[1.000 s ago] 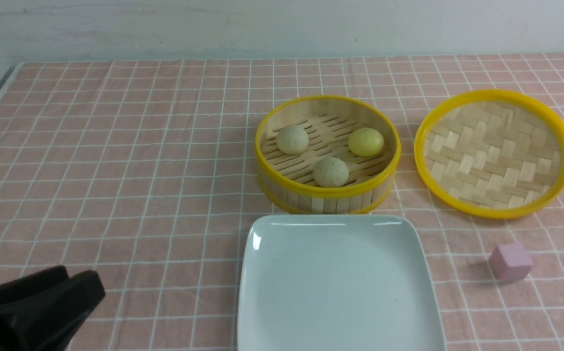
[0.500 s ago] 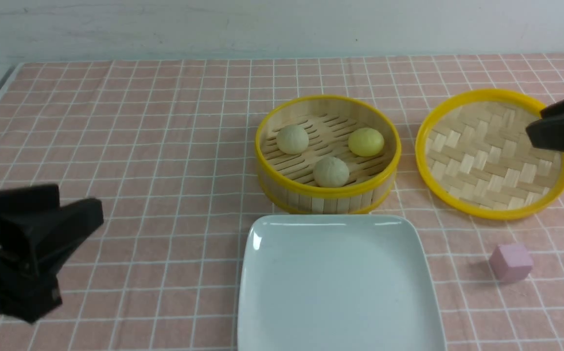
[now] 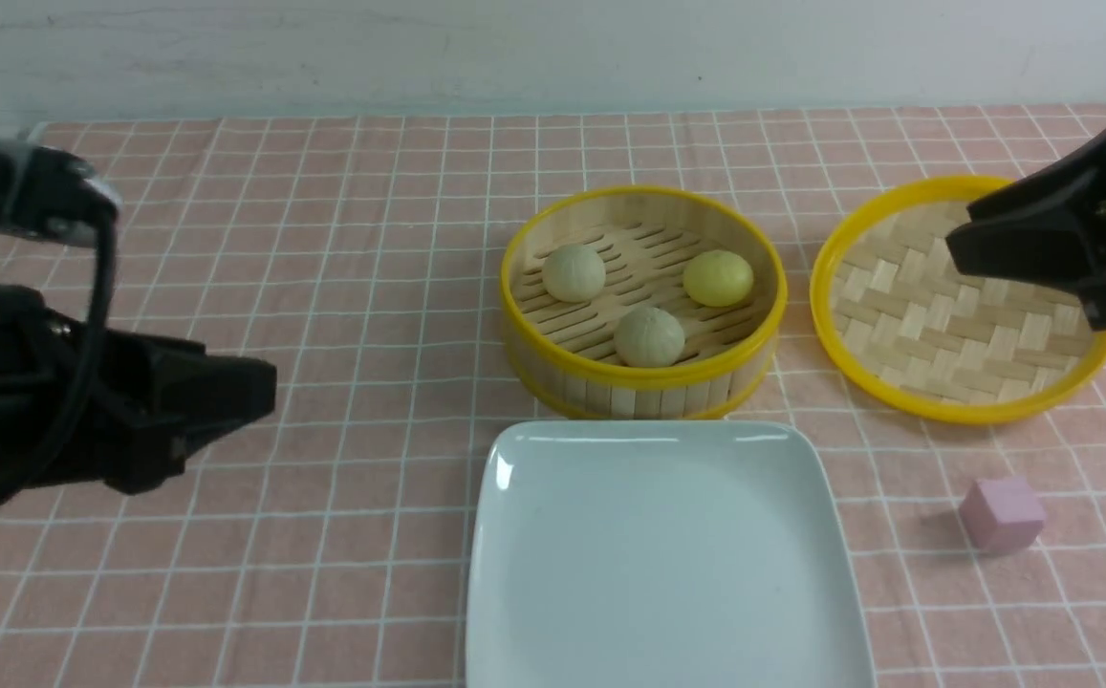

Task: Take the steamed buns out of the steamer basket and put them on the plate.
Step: Use the right arm to grab the steamed stuffed bun that is closest to it

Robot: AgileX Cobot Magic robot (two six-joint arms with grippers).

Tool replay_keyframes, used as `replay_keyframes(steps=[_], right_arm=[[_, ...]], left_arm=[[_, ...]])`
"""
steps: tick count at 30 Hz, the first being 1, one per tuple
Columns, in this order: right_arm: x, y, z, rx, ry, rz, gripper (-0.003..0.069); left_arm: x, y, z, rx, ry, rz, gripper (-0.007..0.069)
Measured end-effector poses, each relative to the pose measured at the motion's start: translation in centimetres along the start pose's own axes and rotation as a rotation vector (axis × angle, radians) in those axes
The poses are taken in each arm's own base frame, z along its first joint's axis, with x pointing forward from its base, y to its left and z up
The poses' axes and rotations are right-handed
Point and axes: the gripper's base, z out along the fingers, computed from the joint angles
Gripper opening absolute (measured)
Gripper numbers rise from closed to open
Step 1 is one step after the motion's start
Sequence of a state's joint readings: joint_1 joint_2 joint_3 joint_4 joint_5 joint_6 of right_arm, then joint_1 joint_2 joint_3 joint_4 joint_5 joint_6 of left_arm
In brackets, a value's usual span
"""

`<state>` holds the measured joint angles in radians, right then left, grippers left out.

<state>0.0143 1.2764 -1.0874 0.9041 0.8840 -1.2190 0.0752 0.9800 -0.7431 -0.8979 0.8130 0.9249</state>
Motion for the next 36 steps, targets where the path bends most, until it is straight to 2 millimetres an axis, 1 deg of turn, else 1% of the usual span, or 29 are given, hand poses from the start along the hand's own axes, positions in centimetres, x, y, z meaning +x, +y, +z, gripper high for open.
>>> replay_keyframes(steps=[1,2,3,7,11,13,15,18,21,22,24,26,28,32,36], right_arm=[[0.0,-0.1,0.1,-0.001,0.002,-0.001,0.0242],[0.1,-0.1,0.1,-0.002,0.003,-0.001,0.0242],[0.1,-0.1,0.2,-0.003,0.004,0.0,0.0242],[0.1,-0.1,0.2,-0.003,0.006,-0.002,0.0242],[0.1,-0.2,0.3,-0.004,0.007,-0.001,0.0242],[0.1,-0.2,0.3,-0.004,0.006,-0.002,0.0242],[0.1,-0.1,0.3,-0.005,0.007,-0.002,0.0242],[0.2,-0.1,0.3,-0.014,0.01,-0.001,0.0242],[0.2,0.0,0.3,-0.023,0.013,-0.001,0.0242],[0.2,0.0,0.3,-0.024,0.013,-0.001,0.0242],[0.2,0.0,0.3,-0.024,0.013,-0.001,0.0242],[0.2,0.0,0.3,-0.024,0.013,-0.001,0.0242],[0.2,0.0,0.3,-0.023,0.013,-0.001,0.0242],[0.1,0.0,0.3,-0.023,0.005,0.005,0.0242],[0.0,0.0,0.3,-0.019,-0.003,0.01,0.0242]], left_arm=[[0.2,0.6,0.8,0.004,0.034,-0.017,0.0428],[0.2,0.6,0.9,0.005,0.039,-0.02,0.0428],[0.4,1.2,1.8,0.01,0.071,-0.042,0.0428],[0.8,2.4,4.0,0.046,0.112,-0.075,0.0428],[0.6,2.7,5.0,0.097,0.076,-0.081,0.0428],[-0.1,2.8,5.2,0.102,0.003,-0.112,0.0428],[-0.4,2.9,5.3,0.092,-0.029,-0.132,0.0428],[-1.9,3.4,5.1,0.065,-0.198,-0.304,0.0428],[-2.5,3.4,5.0,0.089,-0.26,-0.384,0.0428],[-2.9,3.2,4.8,0.123,-0.286,-0.419,0.0428],[-3.3,2.7,4.7,0.186,-0.299,-0.454,0.0423],[-3.3,2.5,4.6,0.21,-0.296,-0.455,0.0419],[-3.2,2.1,4.6,0.249,-0.283,-0.398,0.0402],[-2.6,1.8,4.7,0.231,-0.24,-0.123,0.0379],[-1.9,1.8,4.8,0.207,-0.188,0.074,0.0375]])
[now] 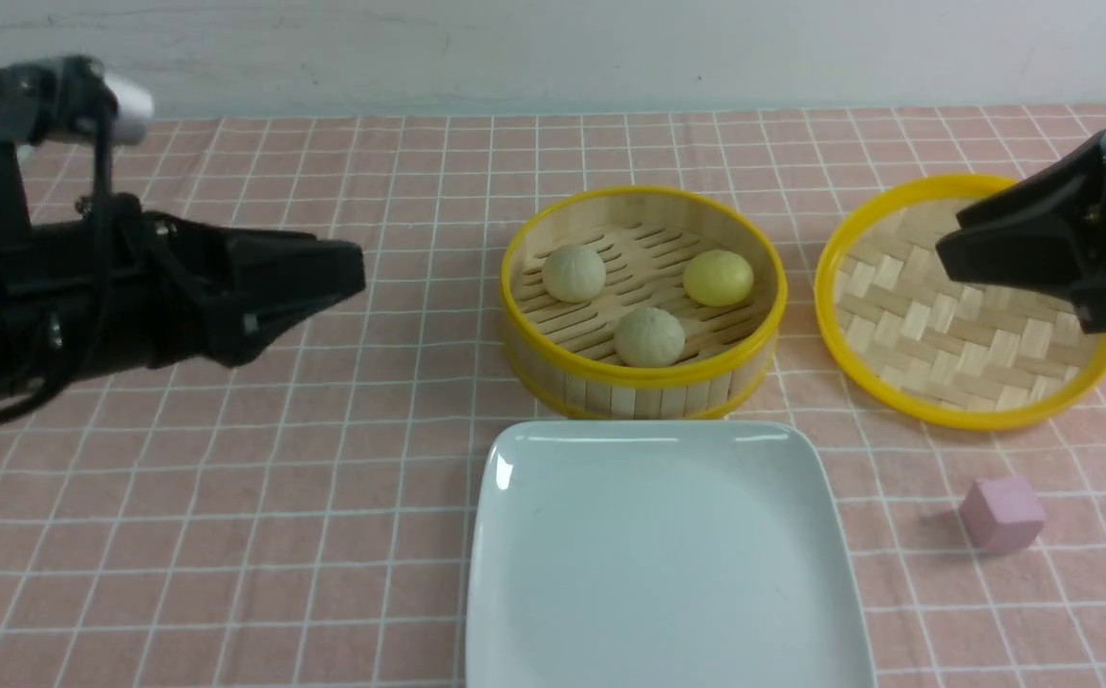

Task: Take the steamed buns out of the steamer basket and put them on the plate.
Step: Use the right arm to grab the steamed stuffed bun that is closest to it

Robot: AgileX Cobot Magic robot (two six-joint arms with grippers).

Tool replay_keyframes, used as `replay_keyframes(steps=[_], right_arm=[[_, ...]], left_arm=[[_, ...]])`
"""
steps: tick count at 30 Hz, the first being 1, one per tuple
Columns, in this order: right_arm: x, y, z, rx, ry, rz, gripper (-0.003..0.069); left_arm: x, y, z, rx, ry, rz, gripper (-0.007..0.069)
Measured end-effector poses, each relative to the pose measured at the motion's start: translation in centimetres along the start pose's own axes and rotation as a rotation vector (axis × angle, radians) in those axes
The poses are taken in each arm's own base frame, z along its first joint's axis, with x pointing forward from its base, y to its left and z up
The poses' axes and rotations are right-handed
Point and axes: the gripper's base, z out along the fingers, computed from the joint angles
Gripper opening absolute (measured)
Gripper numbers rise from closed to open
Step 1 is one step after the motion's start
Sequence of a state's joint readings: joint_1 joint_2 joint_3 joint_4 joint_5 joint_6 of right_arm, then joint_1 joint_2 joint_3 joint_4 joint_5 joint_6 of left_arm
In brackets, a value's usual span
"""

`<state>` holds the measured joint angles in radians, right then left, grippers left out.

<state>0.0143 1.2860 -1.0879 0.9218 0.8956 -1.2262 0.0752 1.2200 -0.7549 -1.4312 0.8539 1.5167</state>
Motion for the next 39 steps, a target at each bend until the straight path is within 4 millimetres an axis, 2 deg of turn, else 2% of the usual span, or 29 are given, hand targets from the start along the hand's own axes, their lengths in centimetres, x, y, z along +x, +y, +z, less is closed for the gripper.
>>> replay_keyframes(steps=[7,14,26,30,35,39], right_arm=[[0.0,-0.1,0.0,0.008,-0.004,0.001,0.0242],[-0.1,-0.1,0.0,0.011,-0.01,0.005,0.0242],[-0.2,-0.3,0.0,0.038,-0.02,0.005,0.0242],[-0.2,-0.4,0.0,0.045,-0.022,0.005,0.0242],[-0.2,-0.5,0.0,0.053,-0.025,0.005,0.0242],[-0.2,-0.5,0.0,0.053,-0.025,0.005,0.0242]], left_arm=[[1.1,0.5,-0.1,-0.043,0.13,0.215,0.0375],[1.1,0.7,-0.1,-0.066,0.13,0.143,0.0375],[1.3,0.7,-0.1,-0.068,0.149,0.152,0.0367],[1.2,0.7,-0.1,-0.072,0.142,0.088,0.0367],[0.6,1.1,-0.1,-0.13,0.066,-0.152,0.0367],[0.5,1.5,-0.1,-0.167,0.042,-0.263,0.0367]])
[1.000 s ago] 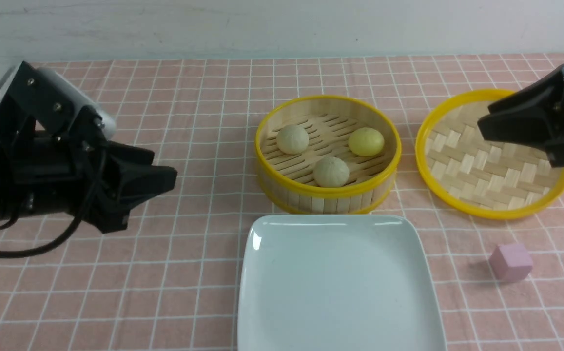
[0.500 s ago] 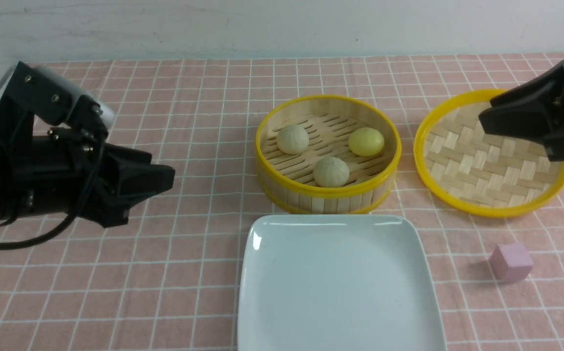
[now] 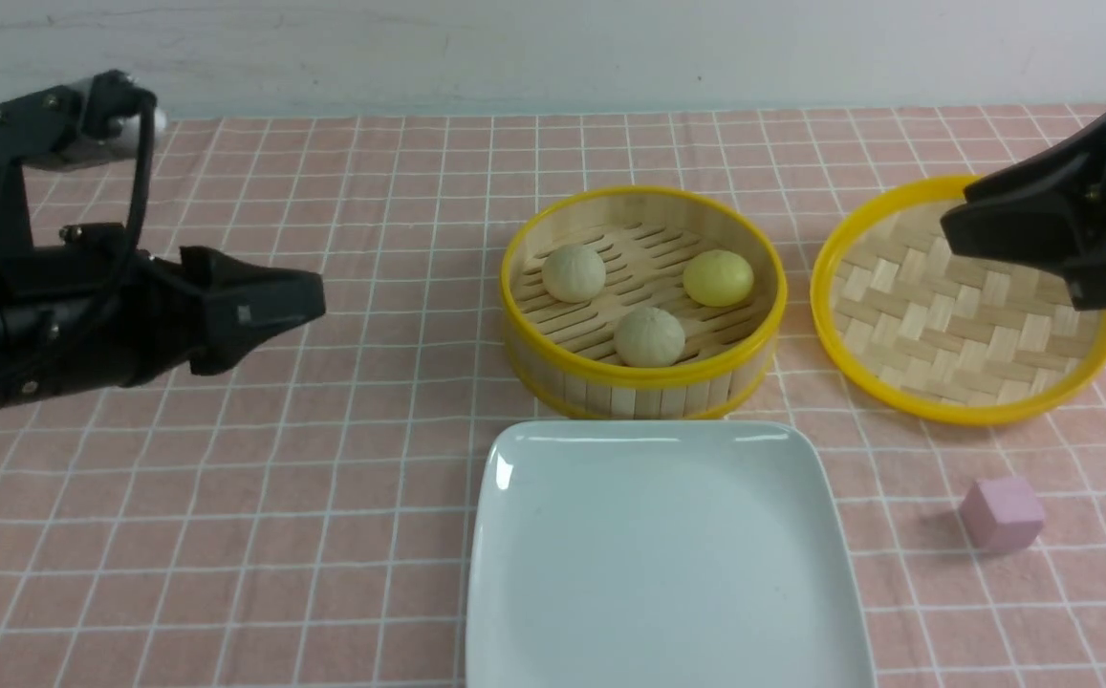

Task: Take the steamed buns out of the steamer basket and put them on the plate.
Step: Use the right arm to grab the steamed stuffed bun that is closest to it

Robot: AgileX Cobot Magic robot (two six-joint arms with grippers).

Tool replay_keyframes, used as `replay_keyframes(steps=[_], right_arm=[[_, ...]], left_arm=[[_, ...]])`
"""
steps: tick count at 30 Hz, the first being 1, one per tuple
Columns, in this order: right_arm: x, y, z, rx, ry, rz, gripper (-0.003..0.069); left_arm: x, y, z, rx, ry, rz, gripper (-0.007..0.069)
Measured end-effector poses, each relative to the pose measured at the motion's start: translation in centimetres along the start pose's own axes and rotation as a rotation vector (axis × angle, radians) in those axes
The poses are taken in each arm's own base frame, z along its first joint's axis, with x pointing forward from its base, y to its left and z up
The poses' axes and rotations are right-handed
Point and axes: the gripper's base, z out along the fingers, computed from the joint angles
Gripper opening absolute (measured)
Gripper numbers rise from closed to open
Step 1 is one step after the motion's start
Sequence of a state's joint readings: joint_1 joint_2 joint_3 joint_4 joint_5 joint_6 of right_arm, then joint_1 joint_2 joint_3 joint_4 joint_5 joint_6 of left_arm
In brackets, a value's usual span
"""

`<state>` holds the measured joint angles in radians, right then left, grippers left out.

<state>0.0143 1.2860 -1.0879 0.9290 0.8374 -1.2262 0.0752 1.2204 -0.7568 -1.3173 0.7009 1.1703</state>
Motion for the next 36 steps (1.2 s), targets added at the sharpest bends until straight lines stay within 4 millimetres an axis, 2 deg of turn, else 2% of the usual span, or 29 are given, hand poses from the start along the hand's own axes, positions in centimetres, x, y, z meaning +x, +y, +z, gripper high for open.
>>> replay_keyframes(steps=[4,10,12,17,19,21,25,33,36], right_arm=[[0.0,0.0,0.0,0.003,-0.002,0.001,0.0242],[0.0,-0.1,0.0,0.006,-0.003,0.001,0.0242],[0.0,-0.1,0.0,0.006,-0.003,0.001,0.0242],[0.0,-0.1,0.0,0.006,-0.003,0.001,0.0242],[0.0,-0.1,0.0,0.006,-0.003,0.001,0.0242],[0.0,-0.1,0.0,0.006,-0.003,0.001,0.0242],[0.0,-0.1,0.0,0.006,-0.003,0.001,0.0242],[0.0,-0.1,0.0,0.006,-0.003,0.001,0.0242],[0.0,-0.1,0.0,0.006,-0.003,0.001,0.0242]], left_arm=[[0.1,0.1,0.0,-0.011,0.014,-0.089,0.0367],[0.1,0.5,0.0,-0.055,0.005,-0.132,0.0367],[-0.2,1.1,-0.1,-0.123,-0.031,-0.115,0.0367],[-1.5,3.8,-0.9,-0.423,-0.187,-0.079,0.0367],[-2.2,5.3,-2.0,-0.611,-0.29,-0.086,0.0367],[-2.5,5.9,-2.5,-0.695,-0.333,-0.086,0.0367],[-2.6,6.2,-2.9,-0.757,-0.331,-0.021,0.0367],[-2.6,6.3,-3.1,-0.825,-0.215,0.246,0.0367],[-2.5,6.6,-3.3,-0.873,-0.187,0.281,0.0367]])
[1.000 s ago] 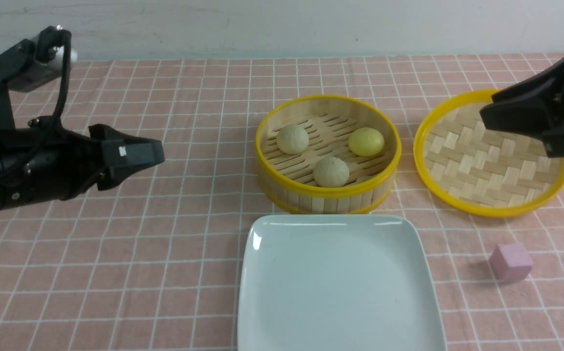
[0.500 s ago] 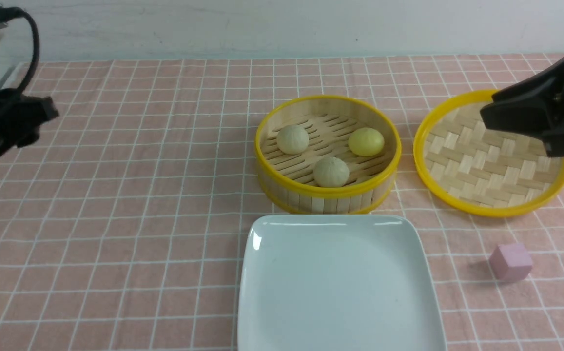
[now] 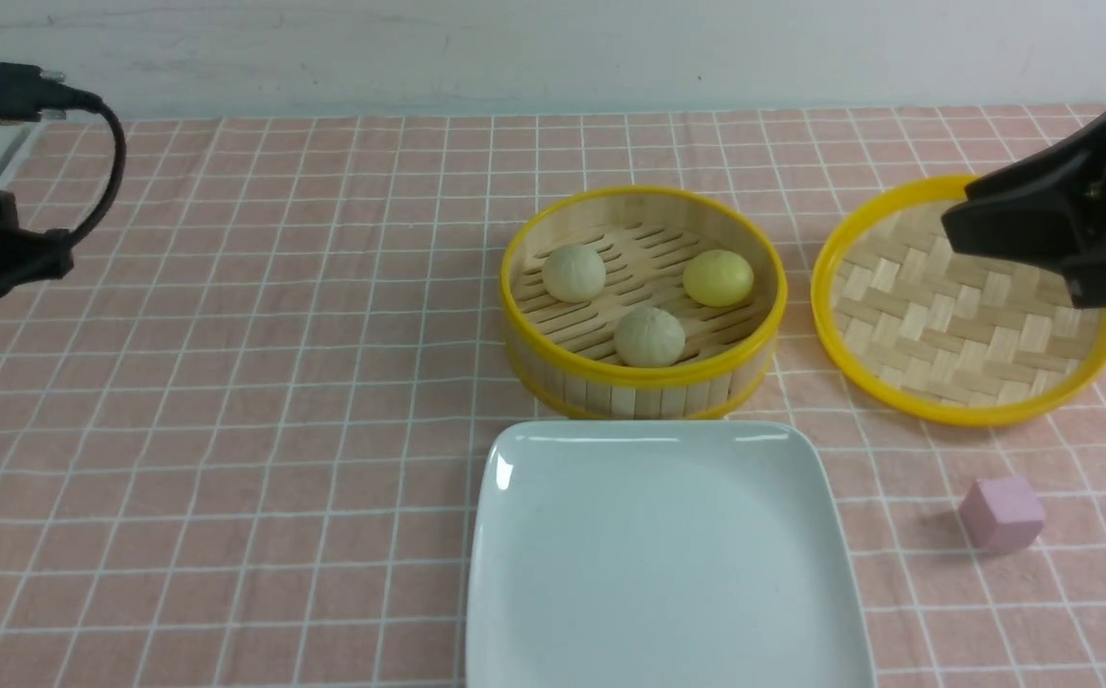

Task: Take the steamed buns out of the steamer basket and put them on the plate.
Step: Use the right arm to grab the steamed stuffed bun that is closest to it

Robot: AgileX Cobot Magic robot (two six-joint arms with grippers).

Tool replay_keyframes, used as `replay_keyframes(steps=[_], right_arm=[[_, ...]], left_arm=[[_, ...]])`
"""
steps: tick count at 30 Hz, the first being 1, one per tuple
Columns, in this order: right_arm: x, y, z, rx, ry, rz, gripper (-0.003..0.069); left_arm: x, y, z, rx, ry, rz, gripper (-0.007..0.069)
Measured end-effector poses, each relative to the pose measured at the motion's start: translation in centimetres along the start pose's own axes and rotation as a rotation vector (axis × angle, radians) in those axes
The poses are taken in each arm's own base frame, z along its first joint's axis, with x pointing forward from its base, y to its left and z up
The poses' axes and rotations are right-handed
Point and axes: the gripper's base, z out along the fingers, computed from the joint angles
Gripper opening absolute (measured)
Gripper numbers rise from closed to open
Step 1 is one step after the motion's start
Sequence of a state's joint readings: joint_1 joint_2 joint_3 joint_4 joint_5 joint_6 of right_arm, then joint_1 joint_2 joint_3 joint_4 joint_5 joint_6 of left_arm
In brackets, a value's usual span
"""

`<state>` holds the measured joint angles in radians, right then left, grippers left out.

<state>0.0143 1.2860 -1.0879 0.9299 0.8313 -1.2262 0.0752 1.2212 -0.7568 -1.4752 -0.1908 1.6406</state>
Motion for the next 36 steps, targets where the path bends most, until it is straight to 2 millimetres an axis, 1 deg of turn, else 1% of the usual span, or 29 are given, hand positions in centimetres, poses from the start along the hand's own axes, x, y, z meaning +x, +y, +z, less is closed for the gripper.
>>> replay_keyframes(steps=[3,6,7,12,14,15,17,19,22,29,33,34,36], right_arm=[[0.0,0.0,0.0,0.0,0.0,0.0,0.0242],[0.0,0.0,0.0,0.0,0.0,0.0,0.0242],[0.0,0.0,0.0,0.0,0.0,0.0,0.0242],[0.0,0.0,0.0,0.0,0.0,0.0,0.0242],[0.0,0.0,0.0,0.0,0.0,0.0,0.0242],[0.0,0.0,0.0,0.0,0.0,0.0,0.0242],[0.0,0.0,0.0,0.0,0.0,0.0,0.0242],[0.0,0.0,0.0,0.0,0.0,0.0,0.0242],[0.0,0.0,0.0,0.001,0.0,0.0,0.0242],[-0.1,0.0,0.0,-0.004,-0.013,0.014,0.0242],[-0.2,0.0,0.0,-0.007,-0.021,0.021,0.0242],[-0.2,0.1,0.0,-0.009,-0.026,0.026,0.0242],[-0.3,0.1,0.0,-0.011,-0.031,0.031,0.0242]], left_arm=[[0.6,0.9,-0.1,-0.102,0.063,0.077,0.0367],[1.0,1.3,-0.1,-0.144,0.099,0.141,0.0367],[1.4,1.5,-0.2,-0.162,0.123,0.163,0.0367],[2.7,1.3,-0.2,-0.155,0.165,0.183,0.0344],[4.4,0.7,-0.2,-0.108,0.2,0.173,0.0302],[4.5,0.6,-0.2,-0.108,0.204,0.174,0.0299],[5.6,-0.1,-0.2,-0.037,0.215,0.168,0.026],[6.0,-0.6,-0.3,0.005,0.214,0.166,0.0239],[5.9,-1.7,-0.3,0.123,0.179,0.155,0.0214],[5.5,-3.2,-0.5,0.284,0.123,0.128,0.0214],[5.3,-4.0,-0.7,0.369,0.109,0.031,0.022],[5.1,-4.4,-0.9,0.422,0.107,-0.046,0.0222],[4.9,-5.2,-1.3,0.51,0.106,-0.14,0.0225]])
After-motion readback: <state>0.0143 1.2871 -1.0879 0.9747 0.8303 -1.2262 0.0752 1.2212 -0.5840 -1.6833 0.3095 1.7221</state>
